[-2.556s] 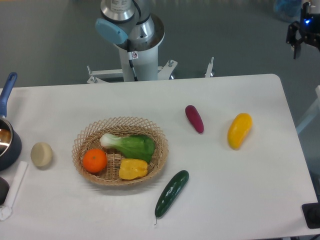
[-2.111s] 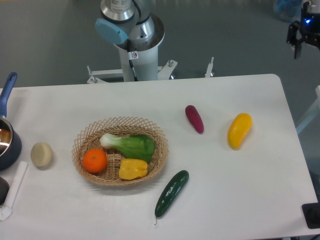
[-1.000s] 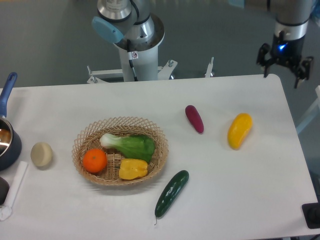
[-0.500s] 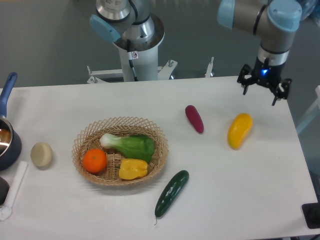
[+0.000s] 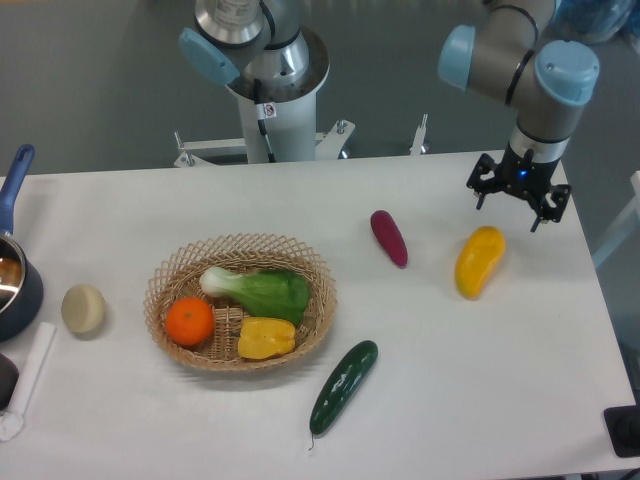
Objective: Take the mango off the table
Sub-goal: 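Lower the open gripper over the yellow mango, aligning fingers around it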
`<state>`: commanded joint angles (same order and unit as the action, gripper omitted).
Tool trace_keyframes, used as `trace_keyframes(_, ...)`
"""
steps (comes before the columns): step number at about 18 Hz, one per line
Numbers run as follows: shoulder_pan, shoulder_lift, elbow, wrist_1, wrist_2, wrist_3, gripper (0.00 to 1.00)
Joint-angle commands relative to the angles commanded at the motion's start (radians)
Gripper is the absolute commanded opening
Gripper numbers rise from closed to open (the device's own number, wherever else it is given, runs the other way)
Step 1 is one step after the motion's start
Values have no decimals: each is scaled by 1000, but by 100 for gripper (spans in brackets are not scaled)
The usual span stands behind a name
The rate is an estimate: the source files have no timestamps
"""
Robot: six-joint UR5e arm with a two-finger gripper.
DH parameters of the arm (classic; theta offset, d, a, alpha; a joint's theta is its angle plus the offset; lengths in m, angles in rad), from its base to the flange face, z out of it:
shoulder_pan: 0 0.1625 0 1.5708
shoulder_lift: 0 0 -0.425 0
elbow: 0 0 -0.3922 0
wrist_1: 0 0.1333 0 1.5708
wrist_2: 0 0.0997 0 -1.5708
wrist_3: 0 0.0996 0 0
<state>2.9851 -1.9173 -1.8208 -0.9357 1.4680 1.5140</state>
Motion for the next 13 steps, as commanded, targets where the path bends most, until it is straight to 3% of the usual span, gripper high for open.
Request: trace_keyframes(13,-9,-63,0,40,-6,-18,100)
